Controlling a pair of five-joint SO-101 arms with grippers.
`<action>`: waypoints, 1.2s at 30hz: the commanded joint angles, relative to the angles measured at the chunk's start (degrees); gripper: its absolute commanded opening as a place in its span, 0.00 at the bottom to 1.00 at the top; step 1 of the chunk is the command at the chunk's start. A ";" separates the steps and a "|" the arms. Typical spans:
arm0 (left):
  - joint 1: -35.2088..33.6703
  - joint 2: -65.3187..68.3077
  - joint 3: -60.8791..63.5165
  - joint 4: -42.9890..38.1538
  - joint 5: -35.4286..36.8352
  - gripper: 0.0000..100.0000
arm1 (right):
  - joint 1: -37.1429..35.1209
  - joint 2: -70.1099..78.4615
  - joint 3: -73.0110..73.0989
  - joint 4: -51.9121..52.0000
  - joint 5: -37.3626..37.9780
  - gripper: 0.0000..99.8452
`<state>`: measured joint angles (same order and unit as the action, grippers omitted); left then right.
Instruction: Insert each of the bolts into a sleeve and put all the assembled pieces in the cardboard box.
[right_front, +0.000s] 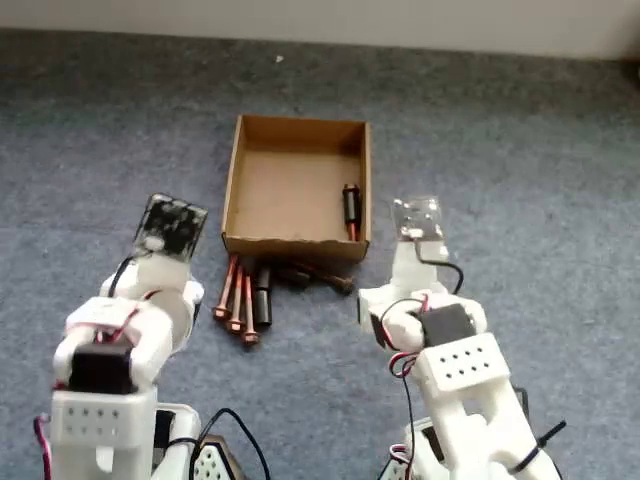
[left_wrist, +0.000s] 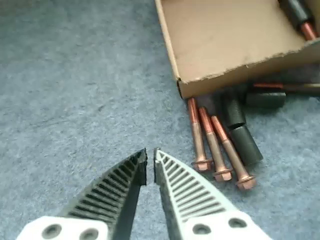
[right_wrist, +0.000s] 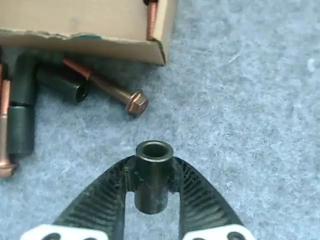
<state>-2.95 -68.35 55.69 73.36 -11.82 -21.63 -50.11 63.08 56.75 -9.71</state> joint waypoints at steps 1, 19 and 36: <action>2.07 11.03 -4.26 0.09 -0.79 0.15 | 2.59 -2.95 3.38 -6.81 -2.11 0.00; 3.03 47.96 -4.09 -22.33 1.93 0.18 | 4.70 -2.95 7.78 -11.91 -2.37 0.00; 6.81 56.66 -7.96 -25.32 13.36 0.01 | 4.70 -3.03 7.87 -11.91 -2.37 0.00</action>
<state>3.30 -11.56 50.59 48.66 -4.53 -17.49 -51.25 71.52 46.02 -11.65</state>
